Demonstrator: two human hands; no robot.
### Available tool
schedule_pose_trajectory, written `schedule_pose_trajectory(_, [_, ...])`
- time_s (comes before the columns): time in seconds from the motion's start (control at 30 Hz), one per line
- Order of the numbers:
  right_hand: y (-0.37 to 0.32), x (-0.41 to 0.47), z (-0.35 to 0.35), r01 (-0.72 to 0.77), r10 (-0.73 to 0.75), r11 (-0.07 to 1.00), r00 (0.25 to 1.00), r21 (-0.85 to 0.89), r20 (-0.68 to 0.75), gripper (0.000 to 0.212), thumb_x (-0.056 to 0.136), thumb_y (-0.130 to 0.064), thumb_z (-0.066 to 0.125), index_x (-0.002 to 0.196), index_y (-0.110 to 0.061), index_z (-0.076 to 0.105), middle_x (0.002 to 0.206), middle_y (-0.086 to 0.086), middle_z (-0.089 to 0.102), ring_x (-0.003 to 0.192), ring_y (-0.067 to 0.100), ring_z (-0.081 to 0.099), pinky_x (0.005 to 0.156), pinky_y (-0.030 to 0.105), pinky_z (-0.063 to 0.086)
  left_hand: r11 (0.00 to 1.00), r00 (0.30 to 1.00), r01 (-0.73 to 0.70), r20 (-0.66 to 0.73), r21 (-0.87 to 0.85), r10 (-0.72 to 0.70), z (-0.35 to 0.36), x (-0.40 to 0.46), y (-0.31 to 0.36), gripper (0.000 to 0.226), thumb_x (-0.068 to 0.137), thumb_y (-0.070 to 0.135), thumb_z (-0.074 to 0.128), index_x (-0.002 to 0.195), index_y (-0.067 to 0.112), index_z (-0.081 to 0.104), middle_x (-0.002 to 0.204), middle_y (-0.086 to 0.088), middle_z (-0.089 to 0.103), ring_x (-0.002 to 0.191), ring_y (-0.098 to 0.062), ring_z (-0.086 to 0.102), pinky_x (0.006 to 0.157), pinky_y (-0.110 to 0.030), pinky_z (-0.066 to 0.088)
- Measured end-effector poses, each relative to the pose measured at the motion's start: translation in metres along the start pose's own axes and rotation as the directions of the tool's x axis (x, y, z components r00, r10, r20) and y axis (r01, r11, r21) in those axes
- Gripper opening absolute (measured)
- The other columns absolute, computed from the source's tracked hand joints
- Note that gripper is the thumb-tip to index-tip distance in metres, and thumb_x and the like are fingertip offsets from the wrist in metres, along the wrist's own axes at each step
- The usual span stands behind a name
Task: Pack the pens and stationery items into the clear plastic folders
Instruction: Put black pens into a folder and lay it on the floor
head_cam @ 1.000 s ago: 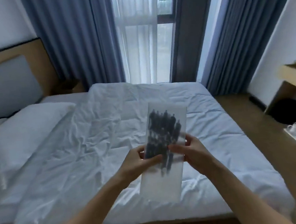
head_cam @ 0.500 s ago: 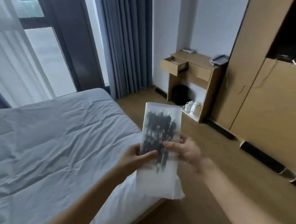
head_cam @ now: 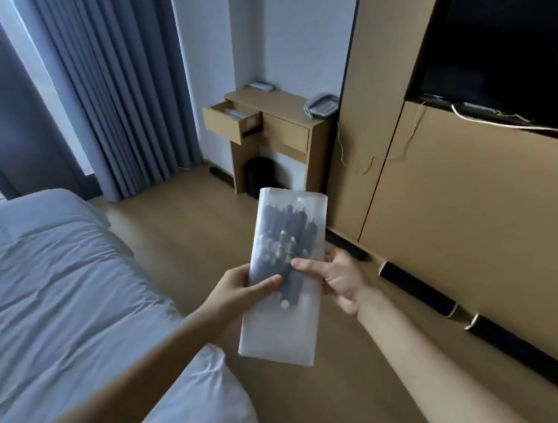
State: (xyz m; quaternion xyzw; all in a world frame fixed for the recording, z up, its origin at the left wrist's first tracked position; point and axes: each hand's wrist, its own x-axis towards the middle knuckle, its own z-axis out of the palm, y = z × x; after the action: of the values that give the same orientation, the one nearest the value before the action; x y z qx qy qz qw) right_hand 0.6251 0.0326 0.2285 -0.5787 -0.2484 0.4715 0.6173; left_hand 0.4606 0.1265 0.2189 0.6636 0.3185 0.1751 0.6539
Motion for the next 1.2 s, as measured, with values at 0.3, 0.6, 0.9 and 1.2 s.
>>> schedule_pose_trajectory(0.3, [-0.085,0.185,-0.077,-0.021,0.020,1.000,0.997,-0.001,-0.068,0.044,0.067,-0.014,0.078,0.107,-0.003,0.066,0.105,0.014,0.071,0.093,0.029,0.069,0.086,0.040,0.055,0.995,1.000,0.005,-0.025,-0.097,-0.008,0.017,0.209,0.050,0.040,0.076,0.037,0.071,0.102,0.007,0.068,0.095,-0.009,0.074,0.087,-0.023,0.070,0.079,-0.036,0.056])
schedule_pose_trajectory(0.6, [-0.112,0.400,-0.102,-0.141,0.137,0.990,0.977,0.014,0.163,0.041,0.075,-0.015,0.070,0.113,-0.002,0.064,0.113,0.017,0.068,0.097,0.027,0.067,0.089,0.038,0.054,0.981,0.969,0.039,-0.233,-0.191,-0.084,-0.024,0.392,0.046,0.042,0.071,0.039,0.072,0.100,0.009,0.069,0.093,-0.009,0.074,0.087,-0.025,0.071,0.076,-0.037,0.057])
schedule_pose_trajectory(0.9, [-0.162,0.645,-0.079,-0.169,0.220,0.971,0.913,-0.172,0.345,0.038,0.083,-0.016,0.071,0.118,-0.006,0.063,0.113,0.013,0.069,0.103,0.029,0.066,0.095,0.045,0.050,0.959,0.873,0.049,-0.455,-0.279,-0.177,-0.119,0.589,0.088,0.046,0.069,0.038,0.073,0.101,0.005,0.068,0.093,-0.010,0.074,0.087,-0.028,0.071,0.081,-0.043,0.057])
schedule_pose_trajectory(1.2, [-0.161,0.854,-0.016,-0.172,0.243,0.958,0.913,-0.231,0.327,0.029,0.082,-0.007,0.070,0.111,-0.005,0.066,0.108,0.016,0.070,0.100,0.033,0.067,0.086,0.041,0.053,0.941,0.831,0.093,-0.496,-0.326,-0.254,-0.241,0.751,0.073,0.039,0.075,0.034,0.077,0.101,0.006,0.068,0.093,-0.010,0.074,0.087,-0.028,0.071,0.081,-0.043,0.057])
